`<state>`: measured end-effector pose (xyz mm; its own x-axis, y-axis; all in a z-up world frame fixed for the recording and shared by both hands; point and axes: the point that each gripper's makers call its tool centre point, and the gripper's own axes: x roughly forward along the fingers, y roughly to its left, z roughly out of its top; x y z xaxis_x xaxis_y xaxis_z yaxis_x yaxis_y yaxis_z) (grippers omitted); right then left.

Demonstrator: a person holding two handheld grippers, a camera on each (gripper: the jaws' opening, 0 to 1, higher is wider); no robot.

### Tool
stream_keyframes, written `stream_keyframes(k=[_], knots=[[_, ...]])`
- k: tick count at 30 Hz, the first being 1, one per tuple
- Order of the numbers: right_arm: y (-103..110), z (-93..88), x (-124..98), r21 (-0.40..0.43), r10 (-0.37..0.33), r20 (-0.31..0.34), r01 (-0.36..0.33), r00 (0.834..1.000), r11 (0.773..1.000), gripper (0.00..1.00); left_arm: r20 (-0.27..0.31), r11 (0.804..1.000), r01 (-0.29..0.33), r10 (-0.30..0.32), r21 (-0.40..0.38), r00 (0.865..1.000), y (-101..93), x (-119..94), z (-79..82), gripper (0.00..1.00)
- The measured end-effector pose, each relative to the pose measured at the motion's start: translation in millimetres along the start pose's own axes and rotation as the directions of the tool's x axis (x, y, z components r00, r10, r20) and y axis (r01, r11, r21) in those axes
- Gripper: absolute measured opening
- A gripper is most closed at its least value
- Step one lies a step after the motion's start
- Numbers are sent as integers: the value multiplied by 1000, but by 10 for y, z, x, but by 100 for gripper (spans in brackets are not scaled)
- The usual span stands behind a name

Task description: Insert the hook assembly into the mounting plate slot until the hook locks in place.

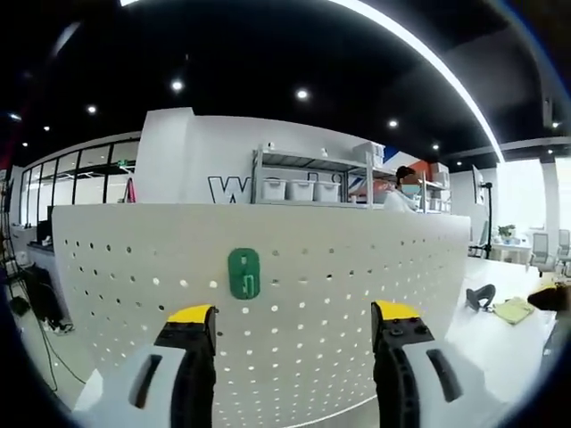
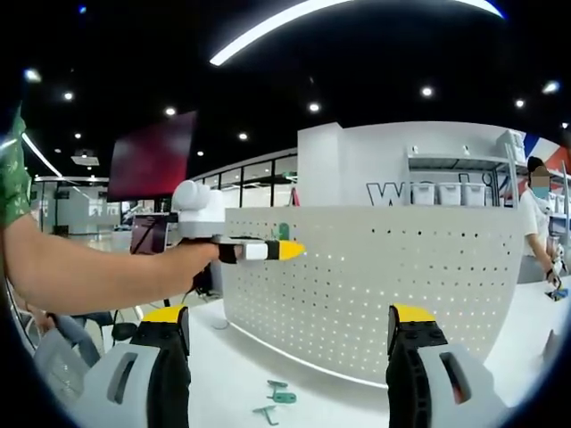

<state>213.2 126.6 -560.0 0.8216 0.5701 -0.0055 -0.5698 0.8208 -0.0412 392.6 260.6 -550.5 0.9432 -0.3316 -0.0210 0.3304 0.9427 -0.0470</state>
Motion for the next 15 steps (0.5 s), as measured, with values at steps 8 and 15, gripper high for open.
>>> stream_keyframes(k=[8,15], knots=[[16,23,-10,-4,-1,5,1,1000,1000,94,-10,999,38,-38,-5,999,-81,-66,-41,82],[32,69,-27,-8,1,16,-1,1000,1000,94,-28,998,61,-61,-8,998,-127,-160,-143,83]])
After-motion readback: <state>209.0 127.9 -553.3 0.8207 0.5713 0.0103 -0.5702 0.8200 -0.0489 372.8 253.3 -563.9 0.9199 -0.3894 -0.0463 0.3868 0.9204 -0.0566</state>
